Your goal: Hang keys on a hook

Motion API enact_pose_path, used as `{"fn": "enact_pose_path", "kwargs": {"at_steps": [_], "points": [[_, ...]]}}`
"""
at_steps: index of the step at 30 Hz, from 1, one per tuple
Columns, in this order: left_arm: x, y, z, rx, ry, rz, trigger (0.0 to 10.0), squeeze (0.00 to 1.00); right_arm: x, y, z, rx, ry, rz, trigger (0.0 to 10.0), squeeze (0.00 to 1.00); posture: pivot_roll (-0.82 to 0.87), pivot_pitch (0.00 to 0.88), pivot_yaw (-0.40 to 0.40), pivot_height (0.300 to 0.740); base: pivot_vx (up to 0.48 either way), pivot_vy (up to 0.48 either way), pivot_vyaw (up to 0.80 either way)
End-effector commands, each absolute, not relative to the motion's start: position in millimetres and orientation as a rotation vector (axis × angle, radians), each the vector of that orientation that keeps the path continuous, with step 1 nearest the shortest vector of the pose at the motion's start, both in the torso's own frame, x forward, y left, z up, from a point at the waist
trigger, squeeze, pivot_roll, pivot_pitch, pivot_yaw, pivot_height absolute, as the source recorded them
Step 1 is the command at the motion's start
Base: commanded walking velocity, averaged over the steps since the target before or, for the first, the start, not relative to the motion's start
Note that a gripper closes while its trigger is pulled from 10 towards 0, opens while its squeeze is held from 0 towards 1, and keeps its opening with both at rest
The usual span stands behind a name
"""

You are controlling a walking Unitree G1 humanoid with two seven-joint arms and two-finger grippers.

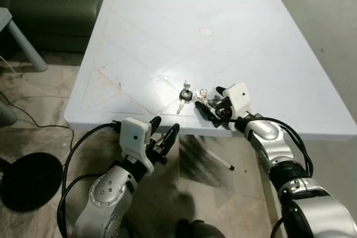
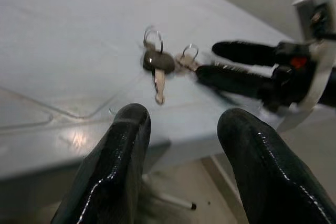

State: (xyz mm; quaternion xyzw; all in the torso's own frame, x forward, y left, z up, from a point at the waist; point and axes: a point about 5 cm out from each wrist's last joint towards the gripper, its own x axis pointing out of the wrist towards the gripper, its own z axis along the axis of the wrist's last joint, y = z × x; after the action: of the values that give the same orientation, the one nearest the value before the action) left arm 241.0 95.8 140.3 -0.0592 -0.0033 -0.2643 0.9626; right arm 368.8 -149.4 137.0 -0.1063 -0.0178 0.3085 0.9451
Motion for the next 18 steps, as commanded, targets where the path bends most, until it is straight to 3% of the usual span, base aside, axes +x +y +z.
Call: {"fn": "enact_pose_path", "kwargs": {"at_steps": [1, 6, 8, 18], "points": [[239.2, 94.8, 143.7, -0.117, -0.012, -0.542, 10.0, 0.0, 369.9, -159.3, 140.3, -0.214, -0.044, 0.613, 0.3, 0.0, -0.04, 0.265, -0.116, 0.724, 0.0, 0.0, 0.0], [239.9, 94.5, 144.2, -0.116, -0.01, -0.542, 10.0, 0.0, 371.4, -167.3, 146.6, -0.217, -0.06, 0.603, 0.9, 0.0, -0.04, 0.267, -0.113, 0.724, 0.0, 0.0, 0.0], [239.5, 93.0, 144.3, -0.118, -0.008, -0.546, 10.0, 0.0, 370.8, -168.0, 148.8, -0.206, -0.073, 0.628, 0.0, 0.0, -0.04, 0.269, -0.112, 0.724, 0.0, 0.0, 0.0], [240.4, 92.2, 144.8, -0.118, -0.006, -0.549, 10.0, 0.0, 368.8, -165.9, 149.2, -0.195, -0.085, 0.668, 0.0, 0.0, -0.04, 0.273, -0.11, 0.724, 0.0, 0.0, 0.0]]}}
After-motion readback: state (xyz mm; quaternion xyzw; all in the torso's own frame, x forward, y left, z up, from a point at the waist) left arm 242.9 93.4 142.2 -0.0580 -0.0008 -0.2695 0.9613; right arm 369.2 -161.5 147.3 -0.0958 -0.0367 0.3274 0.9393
